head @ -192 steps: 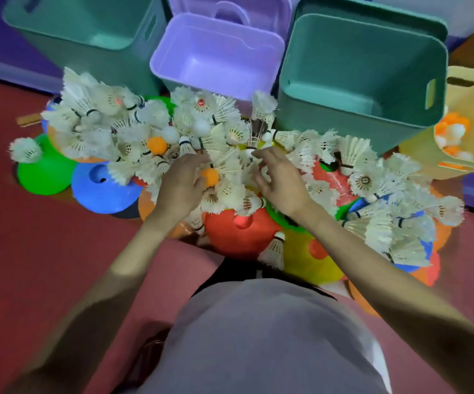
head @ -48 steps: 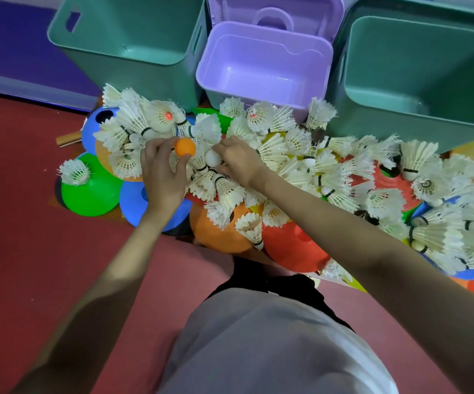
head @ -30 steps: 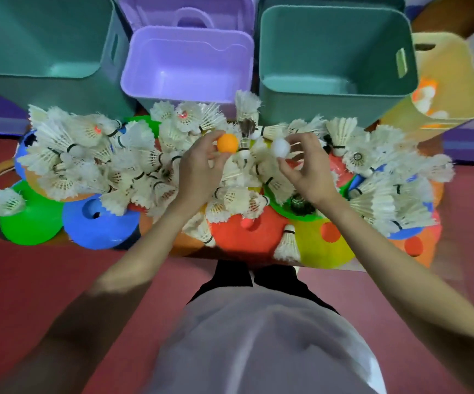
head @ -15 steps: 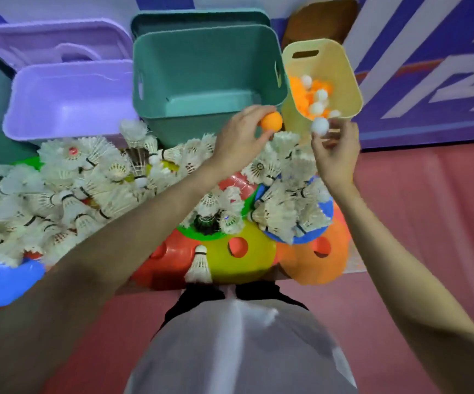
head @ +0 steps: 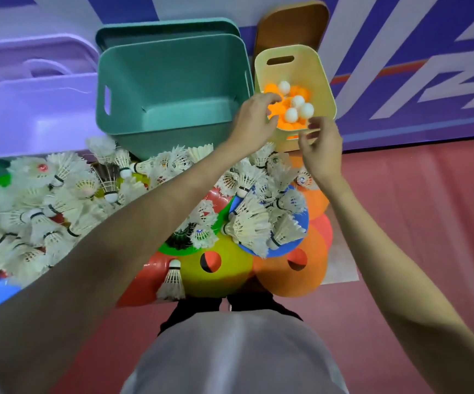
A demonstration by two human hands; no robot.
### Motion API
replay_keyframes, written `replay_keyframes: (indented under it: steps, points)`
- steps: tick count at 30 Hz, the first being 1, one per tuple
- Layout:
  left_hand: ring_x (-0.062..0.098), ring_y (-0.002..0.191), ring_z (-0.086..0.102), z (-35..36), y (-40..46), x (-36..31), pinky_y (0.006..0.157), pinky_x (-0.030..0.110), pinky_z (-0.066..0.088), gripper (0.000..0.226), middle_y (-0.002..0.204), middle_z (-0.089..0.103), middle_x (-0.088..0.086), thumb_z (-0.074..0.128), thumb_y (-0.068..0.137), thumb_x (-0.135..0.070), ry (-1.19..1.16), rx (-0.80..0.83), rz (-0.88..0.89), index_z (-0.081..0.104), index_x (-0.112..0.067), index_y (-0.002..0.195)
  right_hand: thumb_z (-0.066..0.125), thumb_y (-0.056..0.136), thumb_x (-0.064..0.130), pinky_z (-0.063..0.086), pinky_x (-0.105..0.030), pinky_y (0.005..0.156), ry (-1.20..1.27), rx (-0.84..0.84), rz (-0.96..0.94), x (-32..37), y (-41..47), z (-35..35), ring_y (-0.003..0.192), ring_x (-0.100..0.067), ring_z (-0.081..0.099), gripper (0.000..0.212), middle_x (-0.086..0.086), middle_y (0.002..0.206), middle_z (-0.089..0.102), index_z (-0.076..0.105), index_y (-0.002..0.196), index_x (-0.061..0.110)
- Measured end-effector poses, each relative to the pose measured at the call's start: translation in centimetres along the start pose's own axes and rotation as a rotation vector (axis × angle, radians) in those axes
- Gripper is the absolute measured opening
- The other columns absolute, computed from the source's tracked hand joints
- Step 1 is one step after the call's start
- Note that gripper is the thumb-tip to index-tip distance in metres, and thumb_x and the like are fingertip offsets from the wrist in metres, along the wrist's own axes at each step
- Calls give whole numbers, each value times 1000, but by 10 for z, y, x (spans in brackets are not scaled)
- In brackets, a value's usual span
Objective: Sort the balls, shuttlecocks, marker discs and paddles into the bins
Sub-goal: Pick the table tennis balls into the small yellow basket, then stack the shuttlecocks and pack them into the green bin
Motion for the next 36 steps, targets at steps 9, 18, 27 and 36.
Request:
replay_keyframes:
  steps: [9,18,27,36]
  points:
    - [10,94,64,-50,-147,41,83,30,56,28,114,65,2,57,93,-9,-116,-40,-92,63,-12,120,56,91,10,53,-36,67,117,288,-133,47,-115,29,82,-13,59,24,-10,109,54,55,115,4]
    - [-5,90,60,-109,-277,109,78,10,48,22,106,67,-5,60,93,-8,-95,-35,-292,67,-15,112,52,92,30,51,-40,69,123,638,-365,102,-213,73,82,-19,60,31,-4,102,58,58,115,10]
    - [4,89,62,-119,-347,141,81,11,48,26,104,69,1,60,89,1,-139,9,-338,68,-11,110,71,80,43,46,-33,80,-336,1034,-437,121,-270,120,114,-24,53,70,-3,127,45,42,140,21]
    - [10,93,64,-120,-352,150,83,35,55,25,107,68,0,58,92,-10,-95,159,-221,65,-16,114,64,87,30,48,-36,68,-322,896,-282,125,-282,130,89,-30,58,38,-6,103,50,58,121,14]
Point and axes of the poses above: each hand's wrist, its own y-axis towards the middle knuckle, its own z-axis out of the palm, x = y × z, the point moved 1 cm from there along y, towards the middle knuckle
